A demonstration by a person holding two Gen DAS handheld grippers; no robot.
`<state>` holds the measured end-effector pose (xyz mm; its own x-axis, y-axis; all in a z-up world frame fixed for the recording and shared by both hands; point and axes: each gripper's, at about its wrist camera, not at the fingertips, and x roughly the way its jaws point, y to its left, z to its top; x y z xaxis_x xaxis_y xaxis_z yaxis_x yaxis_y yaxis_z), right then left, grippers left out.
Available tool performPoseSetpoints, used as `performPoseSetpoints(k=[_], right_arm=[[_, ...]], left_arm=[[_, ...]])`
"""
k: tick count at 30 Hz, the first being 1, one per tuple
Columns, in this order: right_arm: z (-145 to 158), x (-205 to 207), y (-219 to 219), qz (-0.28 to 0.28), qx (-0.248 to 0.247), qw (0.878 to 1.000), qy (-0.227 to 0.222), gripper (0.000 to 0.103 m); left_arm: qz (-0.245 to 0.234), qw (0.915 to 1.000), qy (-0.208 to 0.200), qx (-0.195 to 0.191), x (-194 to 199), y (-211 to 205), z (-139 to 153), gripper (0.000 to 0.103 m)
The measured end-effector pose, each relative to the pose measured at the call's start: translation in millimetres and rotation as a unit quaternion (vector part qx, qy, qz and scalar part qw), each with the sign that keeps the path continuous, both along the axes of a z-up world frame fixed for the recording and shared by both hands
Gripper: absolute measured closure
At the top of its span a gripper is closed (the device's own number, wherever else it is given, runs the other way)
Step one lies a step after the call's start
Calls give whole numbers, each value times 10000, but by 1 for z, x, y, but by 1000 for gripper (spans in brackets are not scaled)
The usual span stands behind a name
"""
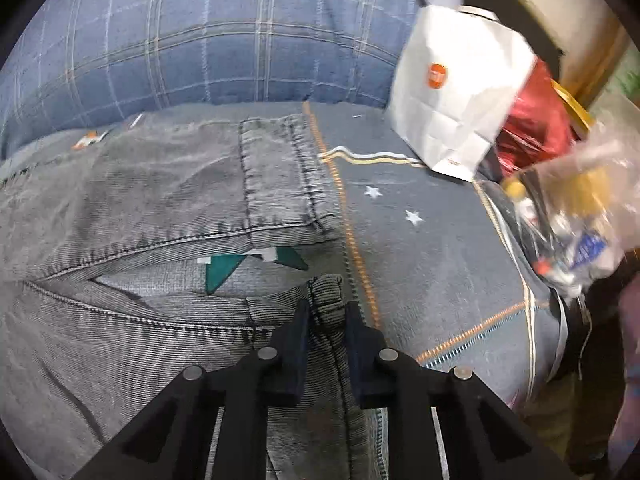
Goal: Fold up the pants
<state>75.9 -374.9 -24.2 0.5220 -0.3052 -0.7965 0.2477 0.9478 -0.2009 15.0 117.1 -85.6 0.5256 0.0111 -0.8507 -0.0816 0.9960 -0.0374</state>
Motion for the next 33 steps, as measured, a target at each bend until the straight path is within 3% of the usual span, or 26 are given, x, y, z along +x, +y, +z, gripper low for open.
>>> performPoseSetpoints(k=[2, 3, 5, 6, 9, 10, 14, 17, 22, 24, 28, 33], right_arm=[[-28, 10, -3, -26, -101, 9990, 427, 80], [-27, 9, 0, -27, -232, 9994, 259, 77], [-16, 8, 1, -53, -200, 9996, 198, 71], [-9, 7, -1, 23, 26, 9999, 136, 60], [22, 0, -15, -89, 207, 9992, -340, 42], [30, 1, -20, -112, 317, 9983, -470, 40], [46, 28, -41, 14, 1048, 9924, -645, 40], [42, 55, -48, 158, 1446, 9877, -572, 40], [33, 105, -56, 120, 1718, 9846, -309, 41], [31, 128, -59, 149, 1843, 9824, -250, 46], [24, 169, -56, 193, 1766, 9840, -107, 51], [8, 206, -47, 308, 1628, 9862, 55, 60]], left_arm=[[-13, 10000, 16, 16, 1, -1, 0, 32], [-22, 10000, 34, 17, 2, -1, 1, 32], [-63, 10000, 76, 5, 4, 2, 6, 32], [-47, 10000, -5, -35, 3, 5, 13, 32], [36, 9987, -430, -253, 10, 20, 43, 32], [72, 9979, -562, -317, 18, 27, 54, 32], [140, 9956, -492, -785, 84, 55, 70, 32], [255, 9954, -291, -880, 141, 64, 64, 32], [187, 9950, -3, -982, 227, 58, 52, 33], [143, 9942, 195, -1047, 257, 53, 40, 34], [211, 9924, 637, -1027, 288, 51, 8, 56], [73, 9948, 483, -890, 294, 46, 2, 59]])
